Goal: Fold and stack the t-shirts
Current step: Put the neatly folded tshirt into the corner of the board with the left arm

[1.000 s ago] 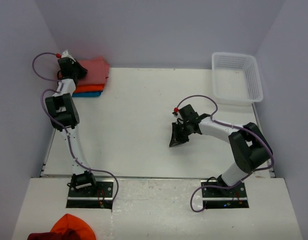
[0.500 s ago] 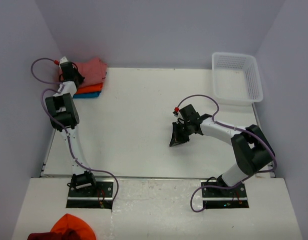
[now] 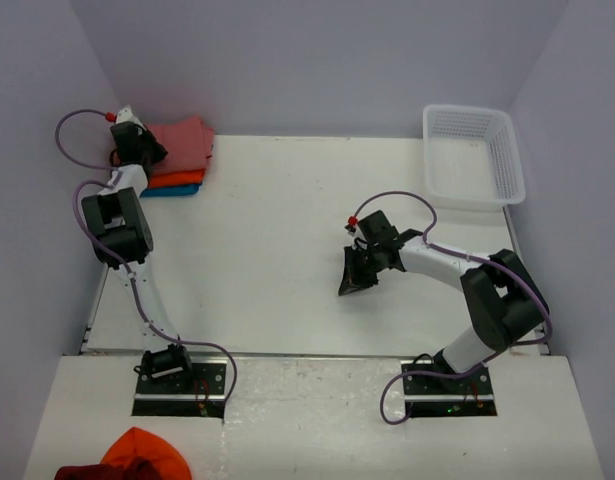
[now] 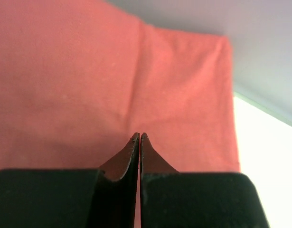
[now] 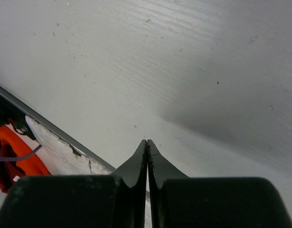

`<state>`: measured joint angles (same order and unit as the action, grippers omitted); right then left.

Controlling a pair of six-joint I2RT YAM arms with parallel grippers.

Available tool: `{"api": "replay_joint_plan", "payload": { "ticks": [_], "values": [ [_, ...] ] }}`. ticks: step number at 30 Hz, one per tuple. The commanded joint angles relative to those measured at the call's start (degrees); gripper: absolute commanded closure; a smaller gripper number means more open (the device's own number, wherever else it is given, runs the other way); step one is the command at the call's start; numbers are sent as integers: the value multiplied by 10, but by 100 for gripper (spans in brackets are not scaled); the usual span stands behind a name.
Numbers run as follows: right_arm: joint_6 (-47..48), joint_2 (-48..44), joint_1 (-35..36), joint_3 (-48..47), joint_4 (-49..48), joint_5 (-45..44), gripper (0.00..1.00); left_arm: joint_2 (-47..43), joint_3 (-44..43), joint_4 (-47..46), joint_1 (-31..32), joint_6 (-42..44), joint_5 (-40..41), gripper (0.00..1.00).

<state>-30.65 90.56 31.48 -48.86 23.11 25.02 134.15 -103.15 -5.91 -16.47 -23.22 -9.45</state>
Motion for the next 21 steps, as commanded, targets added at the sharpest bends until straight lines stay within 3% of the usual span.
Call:
{"api": "replay_joint_plan", "payload": {
  "ticks": [1, 9, 21],
  "values": [
    [-5, -17, 4, 8, -5, -1, 100, -83, 16, -60, -1, 18, -8, 100],
    [-7, -35, 5, 11, -3, -5, 100, -120, 37, -28, -1, 30, 124, 100],
    [-5, -39, 5, 6, 7, -6, 100, 18, -48, 85, -10, -1, 189, 100]
  ]
}}
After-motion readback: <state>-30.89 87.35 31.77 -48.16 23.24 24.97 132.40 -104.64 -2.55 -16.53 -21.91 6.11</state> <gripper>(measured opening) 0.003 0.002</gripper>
